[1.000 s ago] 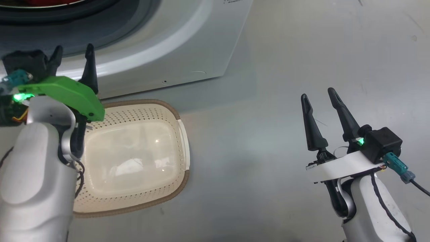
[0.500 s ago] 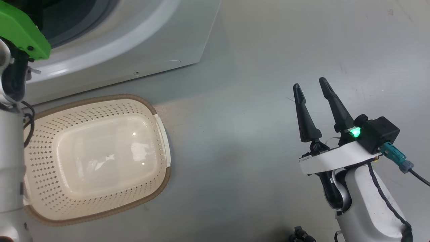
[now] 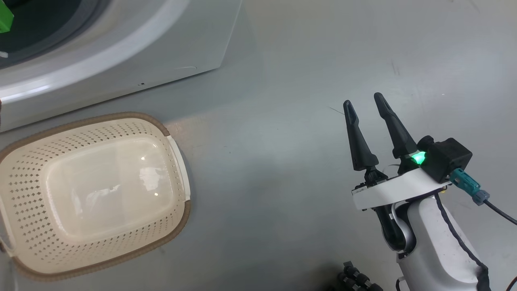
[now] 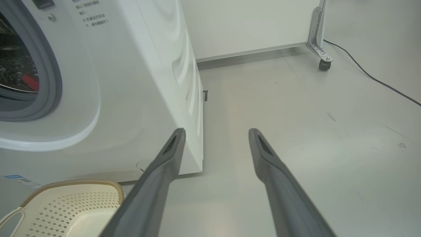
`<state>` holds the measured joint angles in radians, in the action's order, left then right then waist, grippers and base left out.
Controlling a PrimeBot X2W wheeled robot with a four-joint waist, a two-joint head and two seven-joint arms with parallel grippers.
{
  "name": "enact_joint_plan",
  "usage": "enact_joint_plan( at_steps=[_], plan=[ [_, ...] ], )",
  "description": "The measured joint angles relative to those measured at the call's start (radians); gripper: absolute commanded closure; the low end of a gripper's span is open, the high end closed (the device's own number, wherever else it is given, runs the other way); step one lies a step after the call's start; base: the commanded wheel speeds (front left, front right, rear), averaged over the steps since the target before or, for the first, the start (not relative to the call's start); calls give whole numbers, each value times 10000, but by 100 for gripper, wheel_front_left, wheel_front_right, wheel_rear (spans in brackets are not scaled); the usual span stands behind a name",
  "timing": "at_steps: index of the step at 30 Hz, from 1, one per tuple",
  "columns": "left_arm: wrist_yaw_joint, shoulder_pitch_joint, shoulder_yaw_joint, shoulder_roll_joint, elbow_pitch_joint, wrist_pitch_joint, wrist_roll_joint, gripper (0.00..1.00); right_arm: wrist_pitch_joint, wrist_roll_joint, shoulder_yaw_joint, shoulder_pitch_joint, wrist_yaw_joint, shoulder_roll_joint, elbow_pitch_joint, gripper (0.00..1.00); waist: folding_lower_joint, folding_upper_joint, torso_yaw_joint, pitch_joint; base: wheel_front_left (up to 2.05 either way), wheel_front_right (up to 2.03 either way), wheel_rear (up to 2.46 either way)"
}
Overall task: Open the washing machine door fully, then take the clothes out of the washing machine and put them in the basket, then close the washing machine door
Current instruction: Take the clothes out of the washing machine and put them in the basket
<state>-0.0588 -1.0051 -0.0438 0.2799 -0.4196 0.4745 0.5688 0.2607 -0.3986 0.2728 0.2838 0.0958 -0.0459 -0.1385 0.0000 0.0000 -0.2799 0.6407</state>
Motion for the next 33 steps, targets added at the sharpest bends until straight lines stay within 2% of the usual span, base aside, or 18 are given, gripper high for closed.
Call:
enact_joint_plan(
  at_steps=[17,22,23,24,25,26,27,33],
  plan=[
    [33,-873,-56,591,-1162,980,-86,0,0,-431,314,500,0,4,-2,0,0,0,-496,587,0,0,0],
    [194,-1004,-123,669,-1400,1080,-353,0,0,-502,355,586,-2,4,-6,0,0,0,-595,696,0,0,0],
    [236,-1028,-130,671,-1446,1076,-376,23,0,-502,355,591,-2,4,-6,0,0,0,-609,708,0,0,0],
    [240,-1043,-136,679,-1476,1055,-382,53,0,-502,355,601,-4,4,-6,0,0,0,-620,718,0,0,0],
    [261,-1066,-136,683,-1509,1051,-385,68,0,-502,353,616,-6,4,-6,0,0,0,-630,727,0,0,0],
    [313,-1084,-136,690,-1528,1020,-454,93,0,-502,353,628,-6,4,-4,0,0,0,-640,737,0,0,0],
    [320,-1103,-138,696,-1546,955,-506,100,0,-502,351,638,-13,4,-6,0,0,0,-647,745,0,0,0],
    [320,-1193,-144,708,-1670,775,-510,100,0,-504,339,728,-13,4,-44,0,0,0,-644,772,0,0,0]
  ],
)
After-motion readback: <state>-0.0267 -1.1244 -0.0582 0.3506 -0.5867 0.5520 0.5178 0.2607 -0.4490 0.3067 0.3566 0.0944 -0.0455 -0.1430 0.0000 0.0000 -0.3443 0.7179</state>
